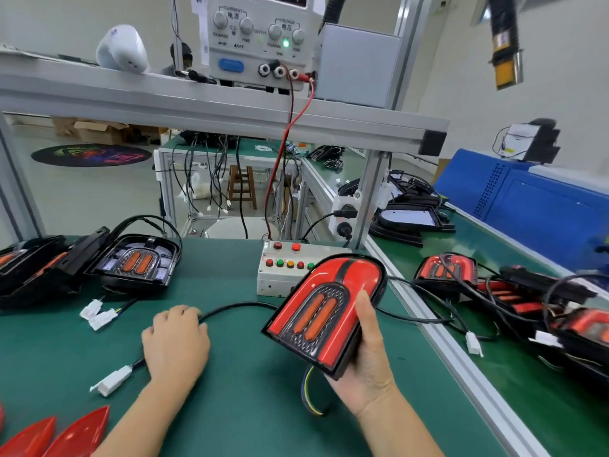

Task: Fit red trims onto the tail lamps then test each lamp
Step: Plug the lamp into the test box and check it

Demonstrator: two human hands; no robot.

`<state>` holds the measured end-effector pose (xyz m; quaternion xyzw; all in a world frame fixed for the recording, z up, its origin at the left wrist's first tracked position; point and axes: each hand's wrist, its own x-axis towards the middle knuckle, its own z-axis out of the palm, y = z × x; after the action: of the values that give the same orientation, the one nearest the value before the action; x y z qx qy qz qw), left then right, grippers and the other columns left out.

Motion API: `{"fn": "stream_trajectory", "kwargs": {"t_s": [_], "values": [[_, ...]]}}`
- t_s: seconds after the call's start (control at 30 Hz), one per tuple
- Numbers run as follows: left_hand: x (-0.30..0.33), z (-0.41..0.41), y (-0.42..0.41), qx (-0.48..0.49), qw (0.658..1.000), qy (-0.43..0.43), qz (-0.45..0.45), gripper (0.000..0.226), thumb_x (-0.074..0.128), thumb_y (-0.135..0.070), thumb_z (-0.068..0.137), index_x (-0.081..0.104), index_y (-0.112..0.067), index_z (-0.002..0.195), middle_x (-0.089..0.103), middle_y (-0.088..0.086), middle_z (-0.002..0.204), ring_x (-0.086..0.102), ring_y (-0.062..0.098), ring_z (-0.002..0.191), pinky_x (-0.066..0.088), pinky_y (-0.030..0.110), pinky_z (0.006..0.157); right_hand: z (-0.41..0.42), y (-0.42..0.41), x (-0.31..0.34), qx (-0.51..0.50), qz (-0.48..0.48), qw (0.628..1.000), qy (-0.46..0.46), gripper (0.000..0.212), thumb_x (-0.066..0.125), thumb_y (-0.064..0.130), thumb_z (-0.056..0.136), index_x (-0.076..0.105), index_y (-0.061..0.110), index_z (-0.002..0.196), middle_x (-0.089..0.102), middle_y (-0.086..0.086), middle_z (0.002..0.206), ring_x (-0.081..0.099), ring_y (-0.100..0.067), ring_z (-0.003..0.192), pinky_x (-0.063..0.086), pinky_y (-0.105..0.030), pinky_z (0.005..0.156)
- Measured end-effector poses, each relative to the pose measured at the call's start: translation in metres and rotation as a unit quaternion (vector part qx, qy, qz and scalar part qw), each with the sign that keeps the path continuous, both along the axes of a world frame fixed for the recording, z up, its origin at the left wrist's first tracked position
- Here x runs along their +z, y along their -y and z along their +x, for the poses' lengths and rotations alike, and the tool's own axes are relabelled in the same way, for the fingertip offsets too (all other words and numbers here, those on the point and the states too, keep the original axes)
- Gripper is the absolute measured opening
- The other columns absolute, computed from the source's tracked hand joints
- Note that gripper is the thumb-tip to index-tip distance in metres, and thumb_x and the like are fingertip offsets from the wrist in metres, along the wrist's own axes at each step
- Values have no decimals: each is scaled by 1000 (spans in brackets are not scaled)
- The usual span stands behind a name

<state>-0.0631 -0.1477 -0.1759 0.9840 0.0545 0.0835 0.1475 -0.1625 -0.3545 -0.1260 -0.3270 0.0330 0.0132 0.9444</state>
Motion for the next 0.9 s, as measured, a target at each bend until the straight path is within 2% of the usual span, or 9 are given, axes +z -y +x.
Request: {"fn": "stream_trajectory", "kwargs": {"t_s": [0.1, 0.17, 0.23, 0.3, 0.4, 0.5, 0.6, 0.77, 0.9], "values": [[3, 2, -1, -3, 1000, 13, 7, 20, 46, -23, 95, 62, -21, 107, 60, 1, 116, 49, 25, 109, 37, 36, 85, 0, 7, 7, -52, 22, 998, 6, 102, 97, 46, 34, 64, 8, 123, 66, -17, 122, 66, -32, 109, 58, -47, 81], [4, -1, 1, 2, 999, 36, -40, 17, 45, -21, 96, 60, -18, 103, 63, 6, 107, 52, 29, 97, 37, 36, 78, -1, 13, 12, -75, 27, 997, 17, 103, 96, 50, 33, 65, 11, 123, 67, -15, 122, 66, -31, 109, 57, -47, 84], [9, -4, 5, 19, 988, 75, -134, 14, 45, -20, 96, 57, -17, 102, 65, 9, 94, 51, 31, 79, 35, 35, 69, -2, 23, 16, -100, 20, 994, 34, 91, 93, 56, 36, 73, 14, 113, 68, -12, 121, 67, -29, 107, 57, -46, 85], [12, -5, 8, 17, 975, 112, -189, 12, 48, -21, 96, 57, -18, 103, 64, 10, 84, 48, 29, 71, 35, 34, 65, -3, 33, 20, -137, 17, 989, 53, 73, 86, 61, 48, 76, 18, 106, 69, -8, 121, 68, -25, 108, 55, -43, 87], [22, -6, 17, -25, 957, 155, -246, 13, 51, -18, 94, 60, -18, 105, 65, 7, 82, 50, 29, 73, 37, 35, 66, -2, 48, 29, -202, 36, 976, 68, 57, 64, 66, 70, 77, 22, 104, 68, -4, 122, 67, -21, 109, 48, -42, 96], [33, -7, 25, -65, 937, 187, -286, 19, 54, -12, 94, 64, -12, 109, 69, 6, 99, 59, 32, 89, 43, 37, 76, 3, 64, 41, -249, 64, 963, 80, 72, 61, 65, 69, 67, 18, 123, 64, -6, 129, 59, -26, 121, 41, -48, 106], [39, -7, 29, -89, 928, 195, -305, 23, 54, -10, 94, 65, -10, 113, 67, 6, 105, 59, 31, 97, 44, 38, 85, 7, 83, 58, -277, 68, 954, 89, 78, 63, 66, 65, 60, 20, 128, 65, -8, 127, 57, -30, 123, 41, -51, 106], [42, -11, 30, -81, 932, 195, -294, 17, 61, -17, 90, 69, -18, 104, 67, -1, 90, 59, 27, 85, 48, 41, 77, 8, 115, 72, -288, 38, 954, 68, 84, 68, 68, 56, 59, 18, 124, 70, -11, 118, 66, -33, 109, 46, -53, 100], [50, -17, 27, -63, 924, 214, -309, 8, 68, -28, 80, 65, -32, 73, 64, -12, 69, 59, 21, 72, 46, 33, 69, 1, 137, 59, -263, 8, 965, 17, 79, 70, 67, 59, 61, 17, 120, 70, -14, 116, 68, -34, 105, 50, -54, 93]]}}
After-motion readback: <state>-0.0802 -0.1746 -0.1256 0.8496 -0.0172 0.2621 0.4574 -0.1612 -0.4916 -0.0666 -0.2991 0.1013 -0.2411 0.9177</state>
